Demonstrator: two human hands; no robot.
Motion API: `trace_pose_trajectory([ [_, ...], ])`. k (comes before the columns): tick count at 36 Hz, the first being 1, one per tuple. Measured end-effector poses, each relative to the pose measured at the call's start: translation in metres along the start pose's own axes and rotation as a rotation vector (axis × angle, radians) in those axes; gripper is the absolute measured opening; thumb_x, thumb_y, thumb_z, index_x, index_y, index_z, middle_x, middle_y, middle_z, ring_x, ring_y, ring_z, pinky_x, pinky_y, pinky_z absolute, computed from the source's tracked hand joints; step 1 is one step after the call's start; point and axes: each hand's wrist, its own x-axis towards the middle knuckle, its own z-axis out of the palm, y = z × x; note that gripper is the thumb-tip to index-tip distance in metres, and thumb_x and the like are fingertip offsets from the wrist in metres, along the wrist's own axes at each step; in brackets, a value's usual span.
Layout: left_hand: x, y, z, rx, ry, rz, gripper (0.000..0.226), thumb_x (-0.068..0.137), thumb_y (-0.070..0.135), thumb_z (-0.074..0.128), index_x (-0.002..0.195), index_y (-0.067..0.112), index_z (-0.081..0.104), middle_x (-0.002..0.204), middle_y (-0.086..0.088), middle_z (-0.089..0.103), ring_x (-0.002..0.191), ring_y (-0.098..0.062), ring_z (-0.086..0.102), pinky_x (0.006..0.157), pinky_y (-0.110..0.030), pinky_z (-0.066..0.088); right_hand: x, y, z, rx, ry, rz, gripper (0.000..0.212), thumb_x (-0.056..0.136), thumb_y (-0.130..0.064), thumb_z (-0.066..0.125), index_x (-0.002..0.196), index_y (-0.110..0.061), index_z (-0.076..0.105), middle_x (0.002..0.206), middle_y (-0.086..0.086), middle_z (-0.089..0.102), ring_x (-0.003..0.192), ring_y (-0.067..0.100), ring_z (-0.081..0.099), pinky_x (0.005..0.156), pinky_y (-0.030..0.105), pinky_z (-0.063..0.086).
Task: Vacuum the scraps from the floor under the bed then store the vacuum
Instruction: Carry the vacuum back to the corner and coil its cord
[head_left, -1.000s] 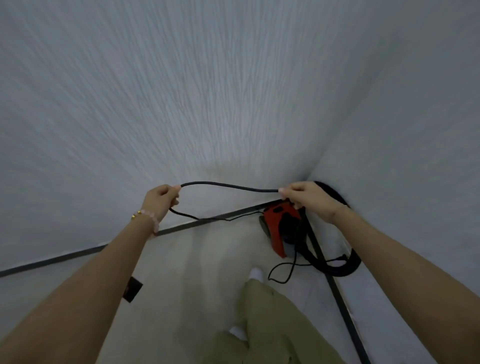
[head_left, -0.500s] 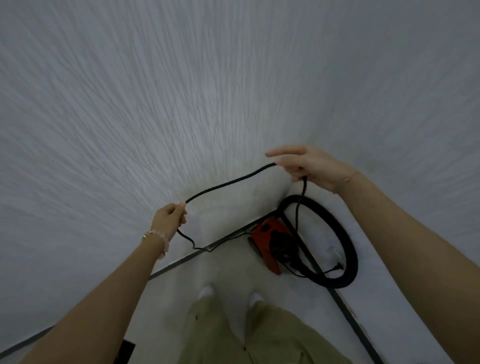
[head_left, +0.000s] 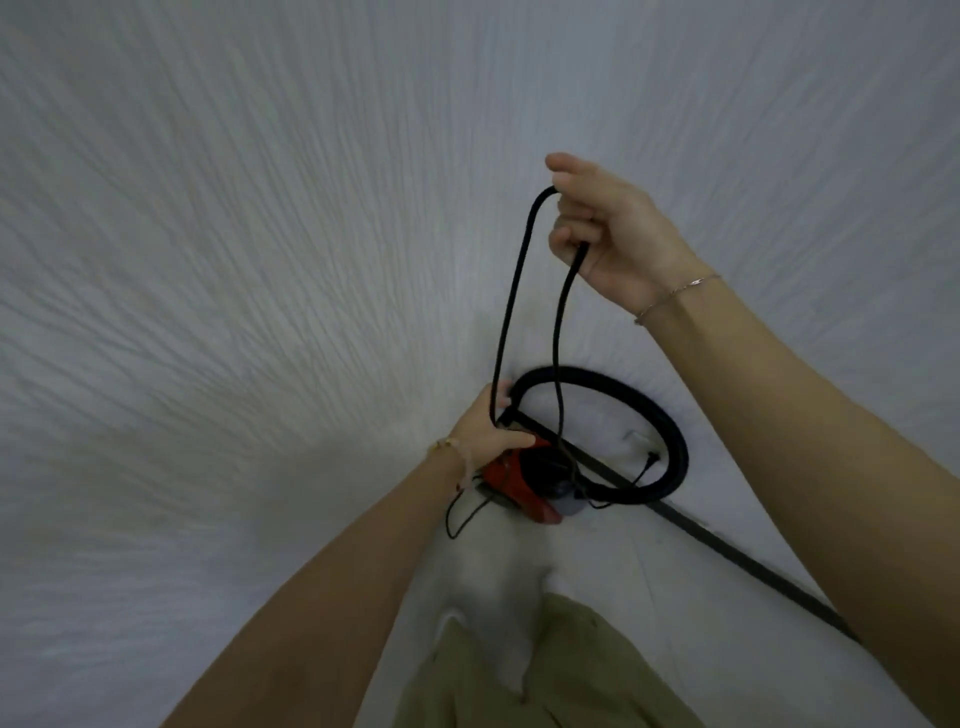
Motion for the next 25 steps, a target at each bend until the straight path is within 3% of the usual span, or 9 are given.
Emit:
trace_pose_trajectory([
  [2, 0.006, 0.004, 0.011, -0.037, -0.093, 0.011, 0.086, 0.079, 0.008, 0.074, 0.149, 0.021, 0.026, 0.136, 0.010, 0.038, 0.128, -0.006, 0.036, 0.103, -0.021, 0.034, -0.008, -0.002, -0.001, 0.135, 0.028, -0.004, 0.014, 0.093, -0.006, 0.051, 0.092, -0.014, 0.062, 0.047, -0.010, 0.038, 0.038, 0.005, 0.028, 0.052, 0.014, 0.039],
  [5, 0.016, 0.010, 0.026, -0.072, -0.139, 0.006, 0.097, 0.073, 0.013, 0.080, 0.151, 0.023, 0.024, 0.146, 0.007, 0.037, 0.134, -0.011, 0.036, 0.113, -0.028, 0.031, -0.018, -0.007, -0.004, 0.246, 0.070, -0.030, 0.014, 0.094, -0.006, 0.049, 0.092, -0.013, 0.060, 0.045, -0.009, 0.035, 0.037, 0.005, 0.027, 0.049, 0.015, 0.040],
  [8, 0.024, 0.018, 0.041, -0.114, -0.156, 0.025, 0.087, 0.074, 0.007, 0.077, 0.148, 0.017, 0.031, 0.144, 0.000, 0.042, 0.131, -0.016, 0.042, 0.113, -0.033, 0.034, -0.027, -0.014, -0.009, 0.251, 0.118, -0.049, 0.014, 0.093, -0.005, 0.049, 0.092, -0.012, 0.061, 0.048, -0.008, 0.031, 0.038, 0.005, 0.025, 0.048, 0.015, 0.040],
  [10, 0.027, 0.024, 0.052, -0.074, -0.192, -0.019, 0.067, 0.081, 0.006, 0.071, 0.141, 0.013, 0.041, 0.137, -0.003, 0.047, 0.125, -0.017, 0.045, 0.102, -0.024, 0.040, -0.034, -0.021, -0.013, 0.216, 0.146, -0.061, 0.013, 0.093, -0.005, 0.050, 0.091, -0.012, 0.062, 0.050, -0.008, 0.029, 0.038, 0.004, 0.024, 0.048, 0.014, 0.038],
  [13, 0.033, 0.025, 0.067, -0.061, -0.256, -0.122, 0.027, 0.085, 0.015, 0.068, 0.110, 0.006, 0.062, 0.110, -0.011, 0.061, 0.106, -0.021, 0.056, 0.081, -0.022, 0.048, -0.043, -0.029, -0.023, 0.165, 0.184, -0.087, 0.013, 0.092, -0.006, 0.051, 0.091, -0.012, 0.063, 0.050, -0.009, 0.028, 0.039, 0.004, 0.023, 0.049, 0.014, 0.037],
  [17, 0.035, 0.009, 0.080, -0.082, -0.268, -0.180, 0.035, 0.084, 0.026, 0.069, 0.110, 0.002, 0.066, 0.106, -0.007, 0.067, 0.101, -0.019, 0.061, 0.077, -0.020, 0.049, -0.055, -0.041, -0.048, -0.008, 0.265, -0.121, 0.014, 0.093, -0.008, 0.051, 0.094, -0.013, 0.064, 0.050, -0.009, 0.027, 0.041, 0.004, 0.023, 0.049, 0.015, 0.035],
  [19, 0.033, -0.001, 0.078, -0.057, -0.252, -0.171, 0.017, 0.089, 0.023, 0.064, 0.083, 0.008, 0.068, 0.086, -0.003, 0.068, 0.083, -0.012, 0.061, 0.071, -0.019, 0.047, -0.062, -0.043, -0.068, -0.210, 0.313, -0.111, 0.015, 0.093, -0.010, 0.052, 0.095, -0.013, 0.066, 0.051, -0.009, 0.028, 0.042, 0.005, 0.025, 0.050, 0.017, 0.037],
  [20, 0.035, -0.008, 0.076, -0.042, -0.228, -0.174, 0.022, 0.090, 0.022, 0.062, 0.071, 0.011, 0.064, 0.078, -0.002, 0.066, 0.078, -0.010, 0.059, 0.071, -0.020, 0.046, -0.065, -0.041, -0.079, -0.318, 0.335, -0.095, 0.016, 0.093, -0.011, 0.053, 0.096, -0.014, 0.067, 0.052, -0.008, 0.029, 0.044, 0.005, 0.026, 0.051, 0.018, 0.038],
  [25, 0.036, -0.037, 0.052, 0.049, -0.129, -0.178, 0.036, 0.089, 0.023, 0.064, 0.057, 0.010, 0.053, 0.060, -0.001, 0.058, 0.061, -0.008, 0.053, 0.058, -0.010, 0.044, -0.082, -0.014, -0.151, -0.536, 0.457, 0.059, 0.018, 0.092, -0.012, 0.056, 0.104, -0.014, 0.068, 0.054, -0.008, 0.033, 0.046, 0.006, 0.033, 0.058, 0.022, 0.044],
])
